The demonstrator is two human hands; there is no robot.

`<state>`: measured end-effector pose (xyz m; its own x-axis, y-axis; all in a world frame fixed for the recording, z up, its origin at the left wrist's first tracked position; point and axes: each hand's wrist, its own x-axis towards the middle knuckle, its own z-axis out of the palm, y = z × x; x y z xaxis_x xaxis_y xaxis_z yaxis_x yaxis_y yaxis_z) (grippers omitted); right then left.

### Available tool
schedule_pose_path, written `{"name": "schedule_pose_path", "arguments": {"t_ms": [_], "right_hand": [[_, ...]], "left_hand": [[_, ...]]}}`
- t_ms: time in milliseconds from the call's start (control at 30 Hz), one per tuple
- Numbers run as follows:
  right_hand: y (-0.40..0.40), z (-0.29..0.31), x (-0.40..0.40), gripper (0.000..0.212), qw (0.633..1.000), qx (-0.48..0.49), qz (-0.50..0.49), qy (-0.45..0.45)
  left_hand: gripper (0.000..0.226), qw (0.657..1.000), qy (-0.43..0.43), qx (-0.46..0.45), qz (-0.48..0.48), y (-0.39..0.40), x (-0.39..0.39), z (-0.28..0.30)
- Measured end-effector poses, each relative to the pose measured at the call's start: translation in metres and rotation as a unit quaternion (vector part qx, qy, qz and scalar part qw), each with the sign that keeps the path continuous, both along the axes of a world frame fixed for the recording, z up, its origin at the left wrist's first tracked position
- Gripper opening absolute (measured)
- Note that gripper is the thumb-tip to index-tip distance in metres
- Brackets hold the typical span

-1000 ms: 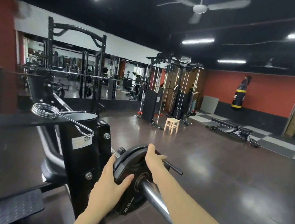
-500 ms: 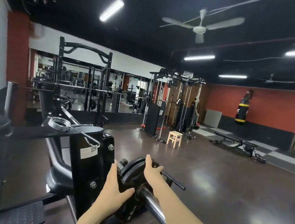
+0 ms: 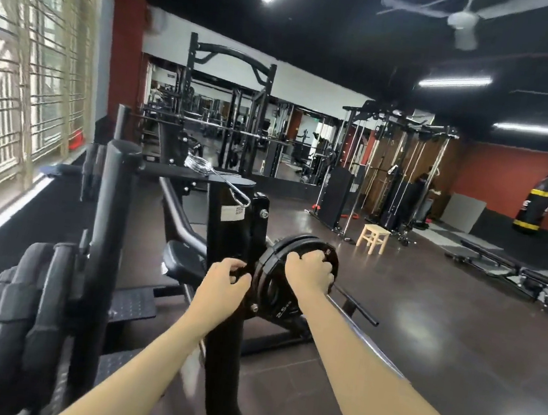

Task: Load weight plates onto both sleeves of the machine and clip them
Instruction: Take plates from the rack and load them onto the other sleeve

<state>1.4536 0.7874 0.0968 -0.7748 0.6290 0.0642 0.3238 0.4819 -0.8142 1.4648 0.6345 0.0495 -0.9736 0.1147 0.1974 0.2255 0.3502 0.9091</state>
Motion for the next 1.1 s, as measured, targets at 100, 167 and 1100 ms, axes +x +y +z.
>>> {"name": "schedule_pose_path", "arguments": {"t_ms": [100, 167, 1100], "right_hand": [[-0.045, -0.011, 0.001, 0.051, 0.998, -0.034, 0.058, -0.006], [-0.084, -0.024, -0.002, 0.057, 0.992, -0.062, 0.111, -0.014], [-0.512, -0.114, -0.148, 0.067, 0.838, 0.211, 0.418, -0.281]], "left_hand": [[0.021, 0.999, -0.012, 0.014, 0.049, -0.041, 0.020, -0.004], [0.019, 0.994, -0.023, 0.026, 0.108, -0.079, 0.030, -0.011], [0.082, 0.629, -0.442, 0.580, 0.268, -0.398, -0.076, -0.190]]}}
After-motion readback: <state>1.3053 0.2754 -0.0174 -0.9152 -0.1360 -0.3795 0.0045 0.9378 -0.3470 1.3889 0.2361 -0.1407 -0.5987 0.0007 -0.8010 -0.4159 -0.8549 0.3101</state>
